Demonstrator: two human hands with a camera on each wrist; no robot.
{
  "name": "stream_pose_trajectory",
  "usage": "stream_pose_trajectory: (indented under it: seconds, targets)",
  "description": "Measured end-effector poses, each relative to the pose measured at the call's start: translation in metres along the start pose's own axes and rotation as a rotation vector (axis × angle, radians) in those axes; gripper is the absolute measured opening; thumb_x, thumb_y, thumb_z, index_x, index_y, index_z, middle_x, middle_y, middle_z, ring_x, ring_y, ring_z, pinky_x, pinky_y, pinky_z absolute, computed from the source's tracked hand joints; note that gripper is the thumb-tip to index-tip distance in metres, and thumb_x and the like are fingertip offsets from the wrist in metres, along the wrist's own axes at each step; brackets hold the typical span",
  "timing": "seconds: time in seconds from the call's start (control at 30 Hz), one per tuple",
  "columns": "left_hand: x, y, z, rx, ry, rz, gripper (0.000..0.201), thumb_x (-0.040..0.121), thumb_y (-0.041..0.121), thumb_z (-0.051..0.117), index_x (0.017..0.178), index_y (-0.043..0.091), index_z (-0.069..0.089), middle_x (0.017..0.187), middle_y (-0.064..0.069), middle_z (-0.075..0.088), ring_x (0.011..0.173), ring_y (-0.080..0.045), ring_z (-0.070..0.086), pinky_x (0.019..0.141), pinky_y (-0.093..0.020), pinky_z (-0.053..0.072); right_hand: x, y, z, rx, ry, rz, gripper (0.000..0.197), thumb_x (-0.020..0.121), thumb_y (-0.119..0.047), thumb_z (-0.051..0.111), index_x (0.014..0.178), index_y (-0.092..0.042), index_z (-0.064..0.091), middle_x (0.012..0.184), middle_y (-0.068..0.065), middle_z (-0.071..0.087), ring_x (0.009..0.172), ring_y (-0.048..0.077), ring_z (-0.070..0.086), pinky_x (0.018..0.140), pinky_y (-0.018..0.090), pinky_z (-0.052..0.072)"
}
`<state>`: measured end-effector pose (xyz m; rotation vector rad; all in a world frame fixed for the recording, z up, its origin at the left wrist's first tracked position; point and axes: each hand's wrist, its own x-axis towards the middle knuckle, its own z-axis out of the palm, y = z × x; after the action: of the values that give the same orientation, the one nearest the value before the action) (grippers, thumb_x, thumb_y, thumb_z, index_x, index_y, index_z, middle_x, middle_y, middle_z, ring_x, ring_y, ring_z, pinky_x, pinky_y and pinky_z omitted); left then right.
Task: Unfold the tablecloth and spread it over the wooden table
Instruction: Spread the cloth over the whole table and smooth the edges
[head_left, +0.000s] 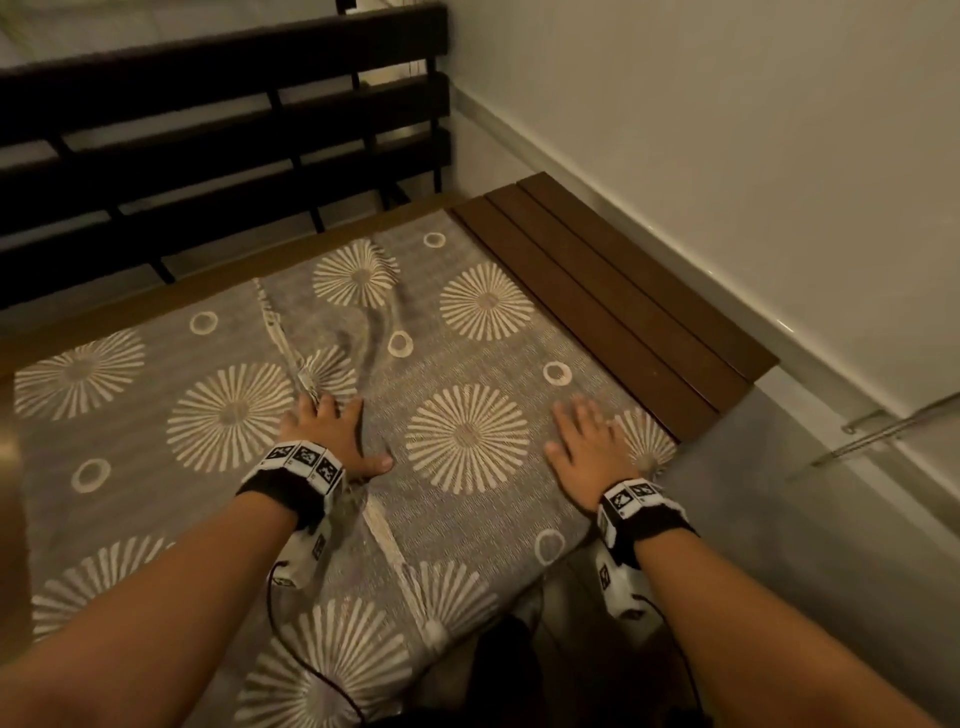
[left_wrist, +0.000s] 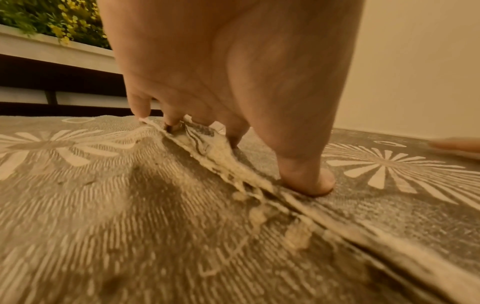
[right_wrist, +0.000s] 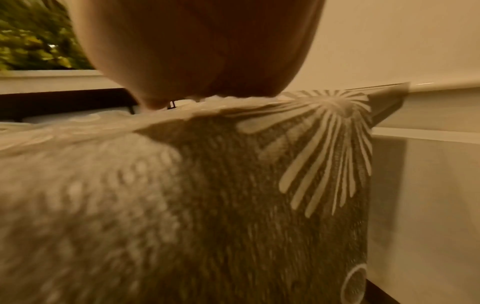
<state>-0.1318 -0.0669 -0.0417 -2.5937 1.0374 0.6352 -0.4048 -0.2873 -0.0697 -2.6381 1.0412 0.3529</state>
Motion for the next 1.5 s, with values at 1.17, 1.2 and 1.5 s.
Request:
stream_pose_trajectory:
  seconds: [1.17,1.2,1.5]
  targets:
    - [0.006,-0.039,-0.003,-1.340,0.147,-0.004,0.090,0.080,0.009,0.051,0.149,0.043,0.004,0.107,0.010,0.064,0.067,-0.011,0.064,0.054,-0.019,0.049,0.170,-0.306,-0.051,0.064,-0.102,-0.684,0.026,0.092,-0.023,0.046,0.114,-0.013,0.056,0.113,0.011,0.059,0.101,0.032,0.059,0.084,0.041,0.050]
    - [0.005,-0.041,-0.004,-1.275,0.139,-0.023,0.089,0.081,0.008,0.050,0.148,0.045,0.003,0.117,0.005,0.062,0.076,-0.015,0.066,0.059,-0.021,0.052,0.177,-0.312,-0.051,0.063,-0.085,-0.736,0.031,0.092,-0.019,0.046,0.121,-0.013,0.054,0.118,0.010,0.055,0.105,0.030,0.056,0.087,0.041,0.048]
    - [-0.015,-0.035,0.004,-0.668,0.066,-0.264,0.062,0.073,0.040,0.069,0.123,0.021,0.037,0.125,-0.004,0.049,0.114,-0.025,0.046,0.098,-0.040,0.043,0.224,-0.350,-0.029,-0.082,-0.174,-0.537,0.073,0.084,-0.059,0.056,0.132,-0.005,0.046,0.129,0.018,0.054,0.117,0.036,0.052,0.097,0.044,0.045]
